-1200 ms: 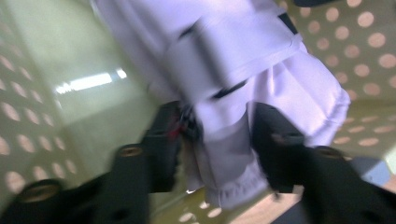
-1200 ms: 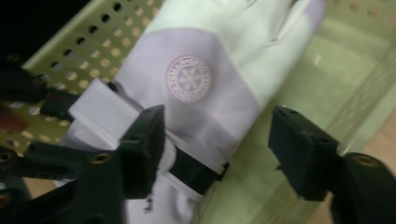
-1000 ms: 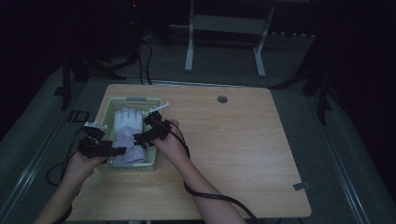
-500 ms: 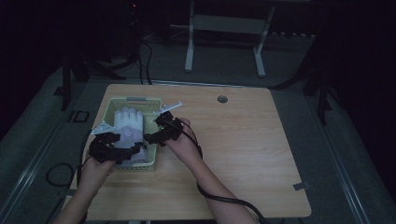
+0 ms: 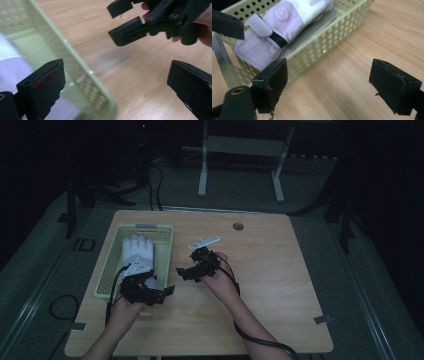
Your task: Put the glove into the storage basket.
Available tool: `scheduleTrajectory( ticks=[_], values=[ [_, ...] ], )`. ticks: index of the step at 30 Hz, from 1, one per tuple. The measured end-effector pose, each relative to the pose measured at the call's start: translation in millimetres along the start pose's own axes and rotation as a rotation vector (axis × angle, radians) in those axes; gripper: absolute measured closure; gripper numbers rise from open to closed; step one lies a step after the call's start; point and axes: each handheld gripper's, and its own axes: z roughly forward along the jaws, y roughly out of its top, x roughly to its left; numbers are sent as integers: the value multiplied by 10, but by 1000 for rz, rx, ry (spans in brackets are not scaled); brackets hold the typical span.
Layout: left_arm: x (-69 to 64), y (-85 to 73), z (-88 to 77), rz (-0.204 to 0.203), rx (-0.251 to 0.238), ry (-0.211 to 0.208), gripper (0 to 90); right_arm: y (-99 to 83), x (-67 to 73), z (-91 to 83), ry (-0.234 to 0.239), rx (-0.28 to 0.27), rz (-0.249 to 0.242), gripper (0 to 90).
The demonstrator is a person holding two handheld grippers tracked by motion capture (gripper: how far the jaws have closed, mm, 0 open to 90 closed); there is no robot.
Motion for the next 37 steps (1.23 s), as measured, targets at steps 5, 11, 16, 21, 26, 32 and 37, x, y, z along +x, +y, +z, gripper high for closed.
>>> scheduleTrajectory(
  ticks=[5,11,16,21,26,32,37],
  values=[
    [-157,-1,78,50,-3,-16,20,-142,-71,-78,-10,-1,11,151],
    [-349,-11,196,93,-7,-40,20,-371,-181,-164,-32,11,22,151],
    [-484,-71,319,116,-3,-89,20,-574,-290,-244,-43,3,45,153],
    [-561,-130,439,116,12,-135,20,-733,-374,-271,-46,9,71,152],
    [-671,-205,593,147,43,-179,20,-923,-452,-297,-60,17,86,152],
    [-757,-274,736,158,81,-221,20,-1017,-499,-308,-62,26,87,157],
    [-794,-309,798,163,87,-230,20,-1086,-514,-279,-64,53,69,159]
  ],
)
